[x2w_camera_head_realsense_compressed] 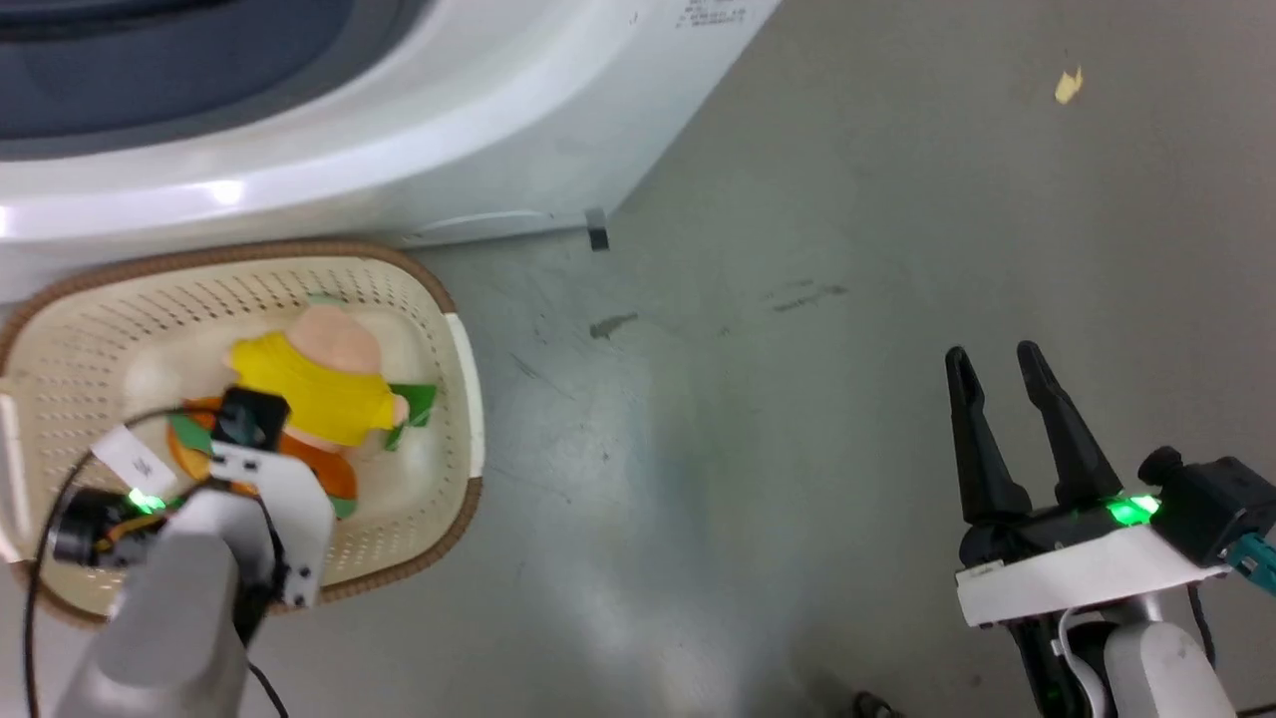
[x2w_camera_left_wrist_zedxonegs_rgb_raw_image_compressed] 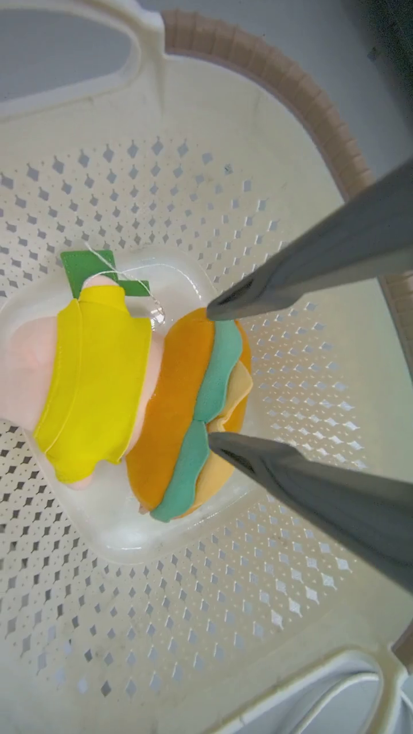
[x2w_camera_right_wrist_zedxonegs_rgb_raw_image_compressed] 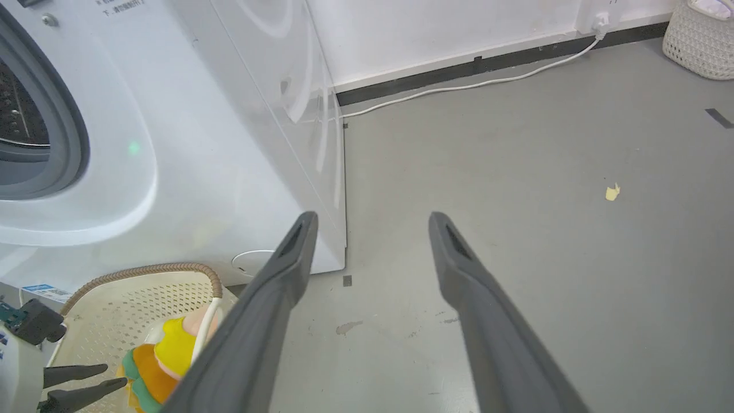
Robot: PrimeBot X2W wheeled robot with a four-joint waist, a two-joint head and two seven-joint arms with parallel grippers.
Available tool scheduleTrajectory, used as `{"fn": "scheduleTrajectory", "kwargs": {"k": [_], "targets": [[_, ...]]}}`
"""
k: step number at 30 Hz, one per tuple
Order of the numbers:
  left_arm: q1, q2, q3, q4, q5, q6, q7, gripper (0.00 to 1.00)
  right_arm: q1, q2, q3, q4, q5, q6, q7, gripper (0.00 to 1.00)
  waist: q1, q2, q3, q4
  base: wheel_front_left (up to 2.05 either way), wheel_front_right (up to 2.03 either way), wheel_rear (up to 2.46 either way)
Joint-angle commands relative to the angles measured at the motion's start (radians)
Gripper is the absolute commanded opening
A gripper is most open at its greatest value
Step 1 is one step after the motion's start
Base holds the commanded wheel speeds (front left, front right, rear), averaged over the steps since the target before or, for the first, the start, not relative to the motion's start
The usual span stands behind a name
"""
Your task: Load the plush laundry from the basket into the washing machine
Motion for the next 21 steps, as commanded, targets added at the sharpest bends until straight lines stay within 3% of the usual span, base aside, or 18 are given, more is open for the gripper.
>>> {"fn": "scheduleTrajectory", "kwargs": {"k": [1,21], "targets": [[-0.042,0.023,-0.010,0.017,0.000,-0.010,0.016,1.00,-0.027,0.000,0.006,0.001,0.020,-0.001,-0.012,1.00,-0.0001,-0.0001,0.031,-0.019,0.00,0.00,0.00],[-0.207,0.170,-0.093,0.025,-0.018,-0.037,0.239,1.00,-0.079,0.000,0.024,-0.009,0.126,-0.001,-0.054,1.00,-0.0001,-0.0001,0.219,-0.100,0.00,0.00,0.00]]}}
